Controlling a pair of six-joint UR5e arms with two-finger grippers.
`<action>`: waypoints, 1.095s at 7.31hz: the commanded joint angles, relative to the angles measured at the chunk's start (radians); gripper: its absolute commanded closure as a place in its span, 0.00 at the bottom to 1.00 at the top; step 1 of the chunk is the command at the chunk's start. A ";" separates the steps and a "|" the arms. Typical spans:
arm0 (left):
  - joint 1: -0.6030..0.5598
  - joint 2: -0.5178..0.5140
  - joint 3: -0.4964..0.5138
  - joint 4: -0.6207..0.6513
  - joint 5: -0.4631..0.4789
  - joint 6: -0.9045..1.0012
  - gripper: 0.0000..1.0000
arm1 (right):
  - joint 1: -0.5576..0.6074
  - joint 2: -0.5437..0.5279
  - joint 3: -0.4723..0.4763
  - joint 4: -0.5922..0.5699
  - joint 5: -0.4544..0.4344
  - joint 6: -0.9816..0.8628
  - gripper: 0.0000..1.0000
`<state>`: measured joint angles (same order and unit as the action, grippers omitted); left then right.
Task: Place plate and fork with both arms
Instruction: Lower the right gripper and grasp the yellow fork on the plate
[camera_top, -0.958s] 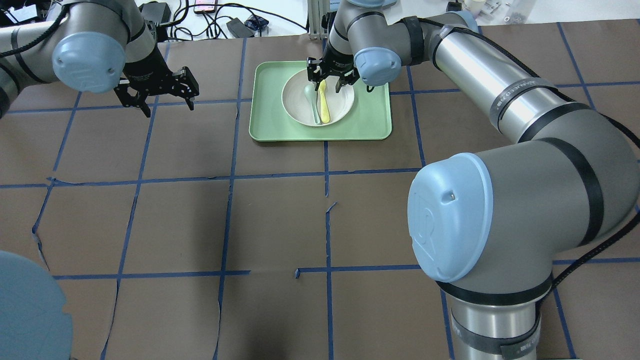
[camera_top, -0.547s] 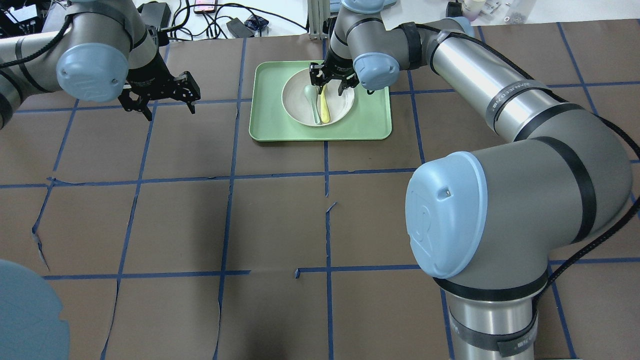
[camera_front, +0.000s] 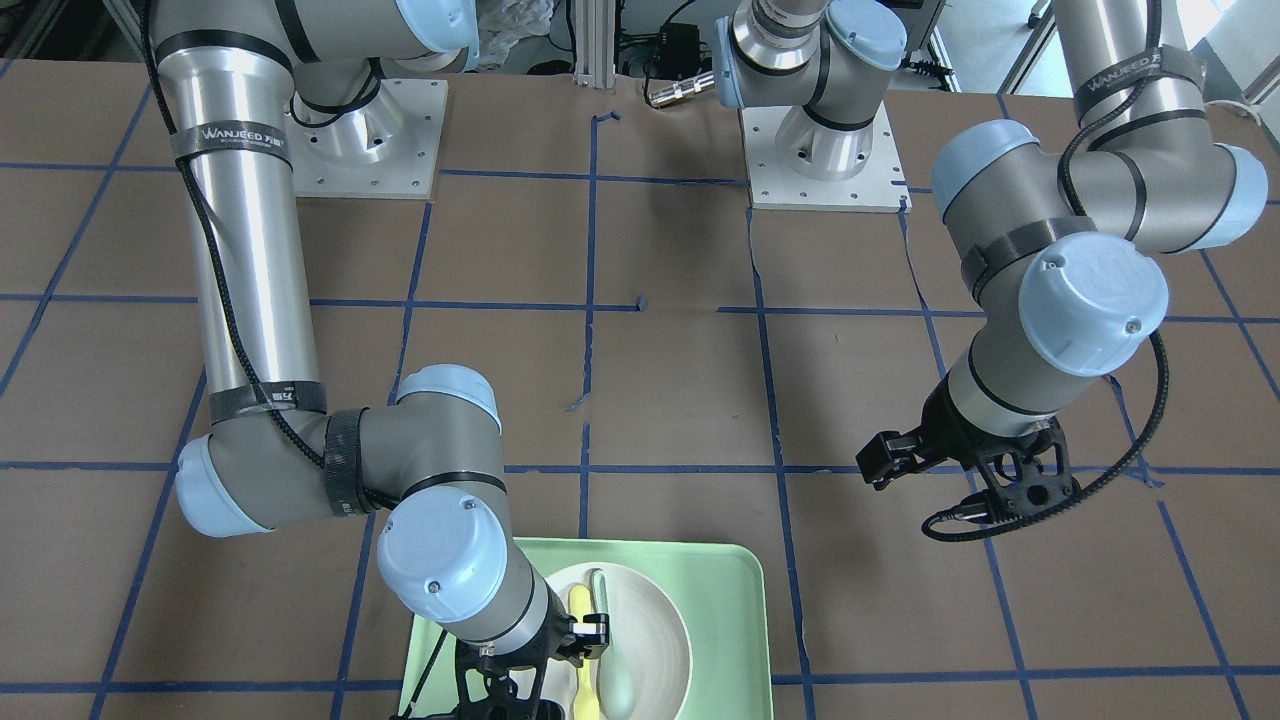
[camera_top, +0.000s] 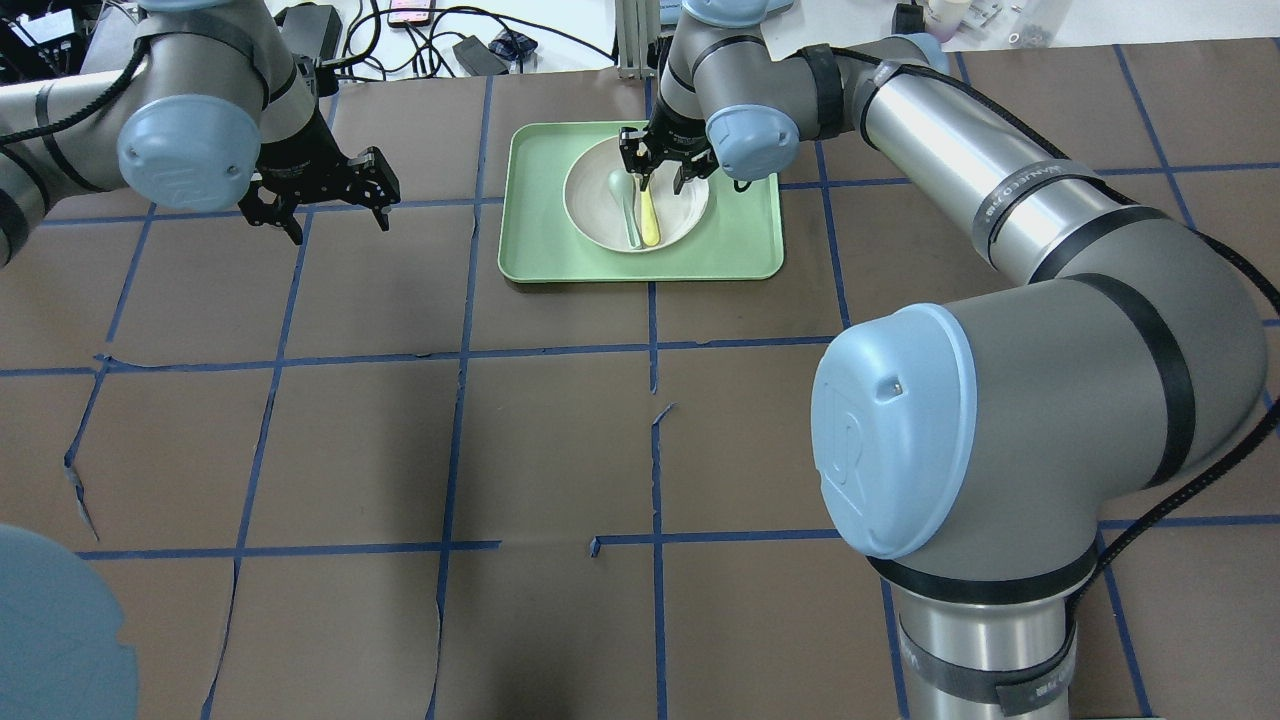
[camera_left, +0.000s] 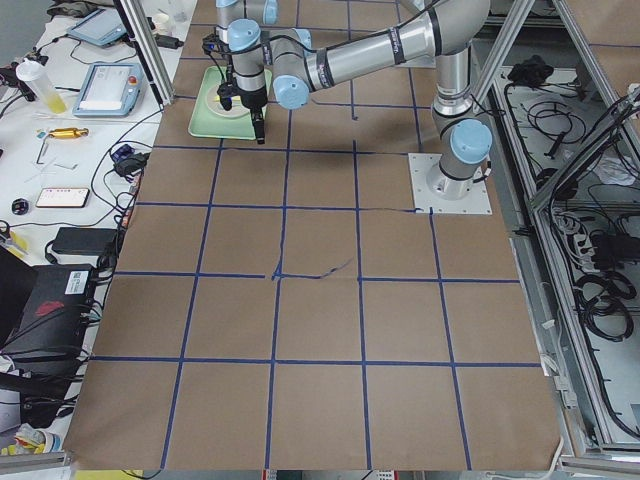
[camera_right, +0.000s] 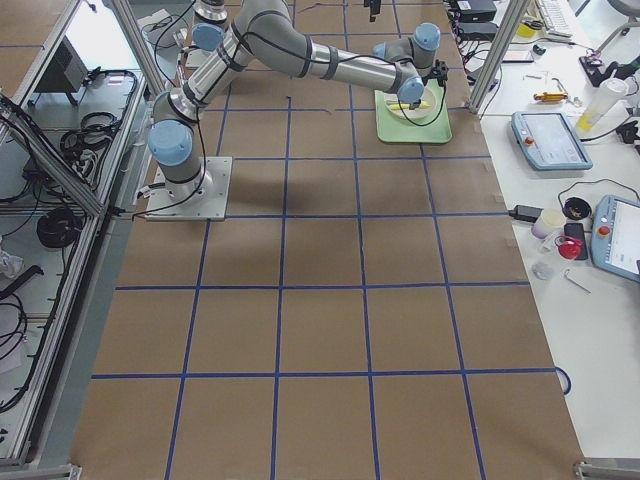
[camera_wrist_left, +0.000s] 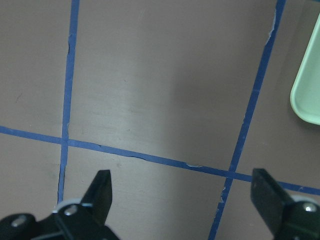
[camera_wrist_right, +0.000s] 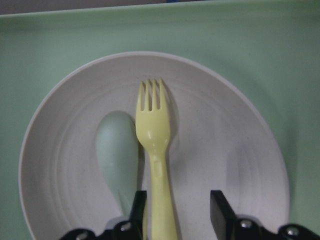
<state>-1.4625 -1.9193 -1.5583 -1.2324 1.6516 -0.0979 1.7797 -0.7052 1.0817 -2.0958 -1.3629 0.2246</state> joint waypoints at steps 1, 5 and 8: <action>-0.001 0.003 -0.020 0.004 0.005 0.000 0.00 | 0.009 0.000 0.018 0.002 0.021 -0.005 0.45; -0.001 0.002 -0.032 0.040 0.005 0.000 0.00 | 0.007 -0.013 0.073 0.003 0.004 -0.082 0.45; -0.001 0.002 -0.043 0.047 0.005 0.001 0.00 | 0.009 -0.026 0.098 0.003 0.007 -0.091 0.44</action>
<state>-1.4634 -1.9174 -1.5996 -1.1872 1.6567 -0.0968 1.7874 -0.7291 1.1750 -2.0928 -1.3562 0.1379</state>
